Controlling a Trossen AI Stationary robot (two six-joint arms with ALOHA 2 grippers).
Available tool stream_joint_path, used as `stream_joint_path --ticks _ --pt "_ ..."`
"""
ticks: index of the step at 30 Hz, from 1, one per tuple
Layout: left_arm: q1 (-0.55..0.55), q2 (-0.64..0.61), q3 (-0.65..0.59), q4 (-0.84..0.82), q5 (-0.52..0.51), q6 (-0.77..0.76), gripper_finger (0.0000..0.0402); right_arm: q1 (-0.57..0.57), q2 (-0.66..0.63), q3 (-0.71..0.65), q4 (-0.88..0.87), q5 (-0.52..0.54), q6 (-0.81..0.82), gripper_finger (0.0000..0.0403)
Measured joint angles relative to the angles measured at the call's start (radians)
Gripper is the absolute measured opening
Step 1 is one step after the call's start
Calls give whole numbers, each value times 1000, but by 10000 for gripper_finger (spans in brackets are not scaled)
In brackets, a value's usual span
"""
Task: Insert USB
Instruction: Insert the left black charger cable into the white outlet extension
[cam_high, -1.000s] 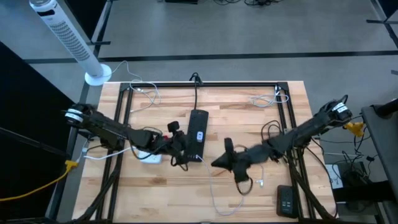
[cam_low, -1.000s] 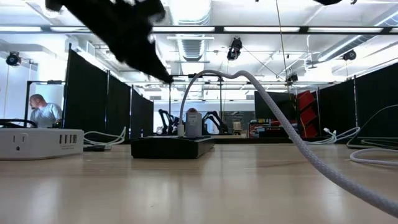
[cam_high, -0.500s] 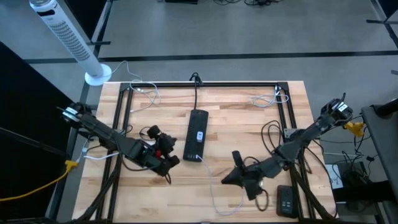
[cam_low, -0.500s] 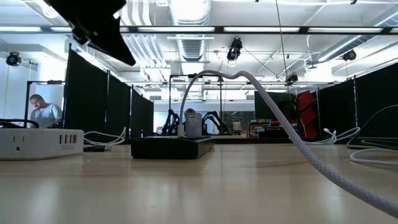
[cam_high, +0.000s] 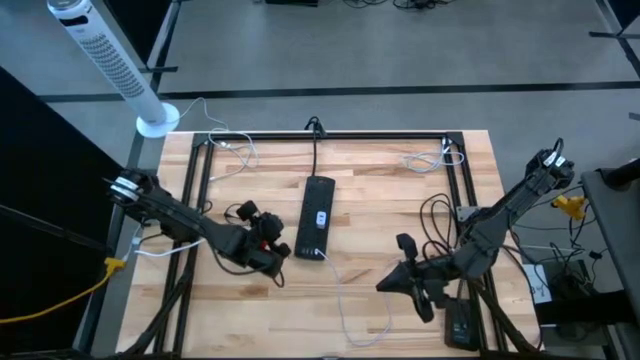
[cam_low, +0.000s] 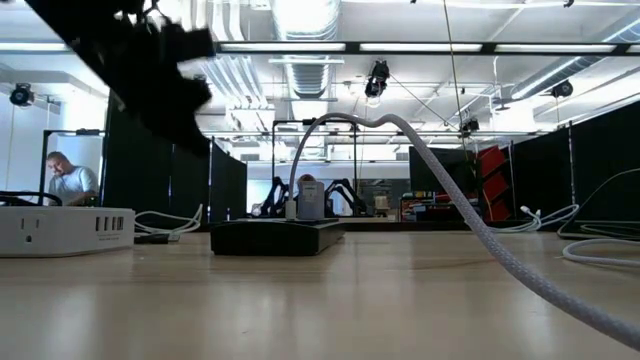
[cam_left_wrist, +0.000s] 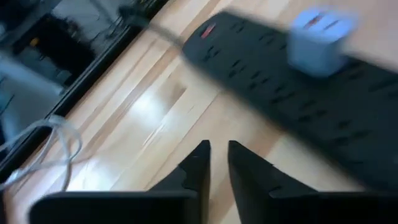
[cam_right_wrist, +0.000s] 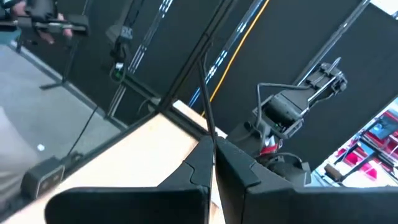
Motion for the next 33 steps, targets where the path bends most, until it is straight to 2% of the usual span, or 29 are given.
stream_joint_path --ticks 9,15,18,21,28,33 --pt "127 0 -140 41 133 -48 176 -8 7 0 -19 0 19 0" --pt "243 0 -233 222 269 109 200 -8 7 0 -20 0 30 0" --pt "293 -5 -276 353 310 185 190 -8 7 0 -20 0 30 0" --pt "328 -6 -302 400 339 201 169 -8 7 0 -21 0 30 0" --pt "341 -8 -307 409 369 212 83 -8 7 0 -20 0 40 0" --pt "334 -47 -272 354 394 317 34 -8 7 0 -22 0 39 0"
